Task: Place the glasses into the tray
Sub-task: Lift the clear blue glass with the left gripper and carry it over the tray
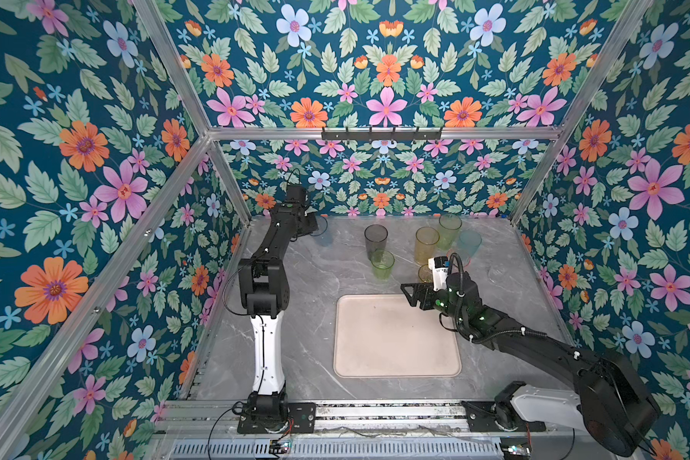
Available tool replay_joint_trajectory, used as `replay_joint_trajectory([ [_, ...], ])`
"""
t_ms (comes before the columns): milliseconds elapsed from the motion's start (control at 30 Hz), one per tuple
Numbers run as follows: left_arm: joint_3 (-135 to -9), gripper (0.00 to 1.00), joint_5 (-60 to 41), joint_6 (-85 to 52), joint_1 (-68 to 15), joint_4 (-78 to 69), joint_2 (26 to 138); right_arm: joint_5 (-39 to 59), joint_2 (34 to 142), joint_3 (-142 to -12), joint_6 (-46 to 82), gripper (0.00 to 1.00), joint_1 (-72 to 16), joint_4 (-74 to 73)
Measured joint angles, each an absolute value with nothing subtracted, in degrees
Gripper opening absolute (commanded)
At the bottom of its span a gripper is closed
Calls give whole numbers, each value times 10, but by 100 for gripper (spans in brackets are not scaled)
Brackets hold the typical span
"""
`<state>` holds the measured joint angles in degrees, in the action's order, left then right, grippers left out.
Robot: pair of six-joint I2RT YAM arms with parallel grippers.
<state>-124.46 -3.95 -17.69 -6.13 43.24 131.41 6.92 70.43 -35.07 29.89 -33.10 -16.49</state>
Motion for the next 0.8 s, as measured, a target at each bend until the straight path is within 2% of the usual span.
replay_joint_trajectory([
  [433,-1236,3,-46,-149,-61,507,1251,64,709,-357,301,88,-331,-165],
  [800,-1127,2,-48,-131,-87,575,1118,63,710,-357,301,88,-331,-164],
])
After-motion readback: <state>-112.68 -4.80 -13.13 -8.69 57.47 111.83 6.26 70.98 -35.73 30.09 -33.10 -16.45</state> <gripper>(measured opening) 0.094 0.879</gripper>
